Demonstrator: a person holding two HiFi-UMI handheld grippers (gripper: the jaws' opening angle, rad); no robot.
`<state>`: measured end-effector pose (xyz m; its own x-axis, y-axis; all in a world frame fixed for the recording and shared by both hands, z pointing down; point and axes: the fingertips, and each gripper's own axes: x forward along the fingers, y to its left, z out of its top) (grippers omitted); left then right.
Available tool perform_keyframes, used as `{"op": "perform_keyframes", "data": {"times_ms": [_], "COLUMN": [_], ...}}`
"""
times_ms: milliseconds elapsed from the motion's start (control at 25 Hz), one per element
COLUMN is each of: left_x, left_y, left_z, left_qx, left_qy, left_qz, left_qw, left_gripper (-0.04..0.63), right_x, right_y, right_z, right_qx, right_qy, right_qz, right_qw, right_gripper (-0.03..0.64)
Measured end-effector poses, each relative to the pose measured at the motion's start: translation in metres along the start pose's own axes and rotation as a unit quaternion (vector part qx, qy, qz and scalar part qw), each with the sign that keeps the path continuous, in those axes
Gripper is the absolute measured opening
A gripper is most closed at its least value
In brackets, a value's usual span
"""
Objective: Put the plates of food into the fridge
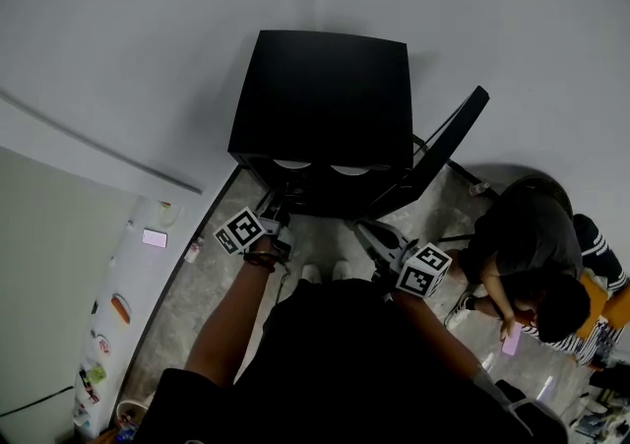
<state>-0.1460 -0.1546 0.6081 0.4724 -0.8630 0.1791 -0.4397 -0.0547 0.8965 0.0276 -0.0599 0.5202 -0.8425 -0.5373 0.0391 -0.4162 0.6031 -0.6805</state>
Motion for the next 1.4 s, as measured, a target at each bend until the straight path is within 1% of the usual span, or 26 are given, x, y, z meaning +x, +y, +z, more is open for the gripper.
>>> {"op": "perform_keyframes", "data": {"times_ms": [40, 120, 200, 240, 400, 480, 520, 560, 640, 680, 720, 760, 880, 1000, 1040, 1080, 1200, 1320, 1400], "left_x": [-0.003, -0.010, -0.017, -0.021, -0.034, -0.041, -0.045, -0.048, -0.053, -0.055, -0.058, -0.061, -0.069, -0.073, -0.075, -0.076, -0.082, -0.085, -0.084], "left_y": [-0.006, -0.018, -0.034, -0.043, -0.073, -0.084, -0.090, -0.097, -0.112, -0.120, -0.126, -0.132, -0.143, -0.152, -0.156, -0.158, -0.162, -0.161, -0.161], "left_z": [0.000, -0.003, -0.007, -0.009, -0.018, -0.024, -0.027, -0.030, -0.038, -0.043, -0.047, -0.049, -0.053, -0.059, -0.060, -0.060, -0.058, -0.056, -0.056], "left_qx": [0.020, 0.073, 0.133, 0.156, 0.218, 0.254, 0.276, 0.302, 0.361, 0.386, 0.406, 0.420, 0.455, 0.493, 0.500, 0.503, 0.496, 0.487, 0.482], "left_qy": [0.003, 0.015, 0.027, 0.030, 0.036, 0.042, 0.044, 0.048, 0.058, 0.064, 0.068, 0.068, 0.064, 0.066, 0.064, 0.060, 0.048, 0.041, 0.040], "left_qz": [-0.004, -0.010, -0.016, -0.022, -0.045, -0.050, -0.052, -0.055, -0.063, -0.069, -0.075, -0.079, -0.082, -0.082, -0.084, -0.086, -0.083, -0.072, -0.068], "left_qw": [0.9998, 0.9972, 0.9907, 0.9870, 0.9743, 0.9651, 0.9588, 0.9505, 0.9285, 0.9176, 0.9084, 0.9012, 0.8845, 0.8638, 0.8593, 0.8579, 0.8628, 0.8696, 0.8726], "left_gripper": [0.025, 0.025, 0.025, 0.025, 0.025, 0.025, 0.025, 0.025, 0.025, 0.025, 0.025, 0.025, 0.025, 0.025, 0.025, 0.025, 0.025, 0.025, 0.025], "right_x": [-0.002, -0.004, -0.006, -0.005, 0.001, 0.005, 0.007, 0.009, 0.012, 0.013, 0.013, 0.014, 0.015, 0.016, 0.017, 0.017, 0.017, 0.018, 0.019], "right_y": [0.000, 0.002, 0.005, 0.006, 0.019, 0.027, 0.030, 0.033, 0.039, 0.041, 0.043, 0.045, 0.048, 0.051, 0.051, 0.051, 0.054, 0.064, 0.066], "right_z": [0.001, 0.000, -0.002, -0.003, -0.003, -0.004, -0.004, -0.004, -0.004, -0.005, -0.006, -0.008, -0.008, -0.006, -0.006, -0.006, -0.003, 0.012, 0.017], "right_qx": [-0.002, -0.005, -0.015, -0.022, -0.038, -0.055, -0.065, -0.073, -0.086, -0.091, -0.094, -0.097, -0.103, -0.115, -0.123, -0.132, -0.171, -0.204, -0.221], "right_qy": [0.000, 0.003, 0.009, 0.012, 0.014, 0.018, 0.021, 0.024, 0.030, 0.034, 0.037, 0.039, 0.040, 0.042, 0.044, 0.048, 0.047, 0.014, -0.001], "right_qz": [-0.001, -0.001, 0.002, 0.004, 0.008, 0.009, 0.011, 0.014, 0.021, 0.023, 0.024, 0.025, 0.028, 0.029, 0.028, 0.028, 0.026, 0.028, 0.027], "right_qw": [1.000, 1.000, 1.000, 1.000, 0.999, 0.998, 0.998, 0.997, 0.996, 0.995, 0.995, 0.994, 0.993, 0.992, 0.991, 0.990, 0.984, 0.978, 0.975], "right_gripper": [0.026, 0.026, 0.026, 0.026, 0.026, 0.026, 0.026, 0.026, 0.026, 0.026, 0.026, 0.026, 0.026, 0.026, 0.026, 0.026, 0.028, 0.026, 0.026]}}
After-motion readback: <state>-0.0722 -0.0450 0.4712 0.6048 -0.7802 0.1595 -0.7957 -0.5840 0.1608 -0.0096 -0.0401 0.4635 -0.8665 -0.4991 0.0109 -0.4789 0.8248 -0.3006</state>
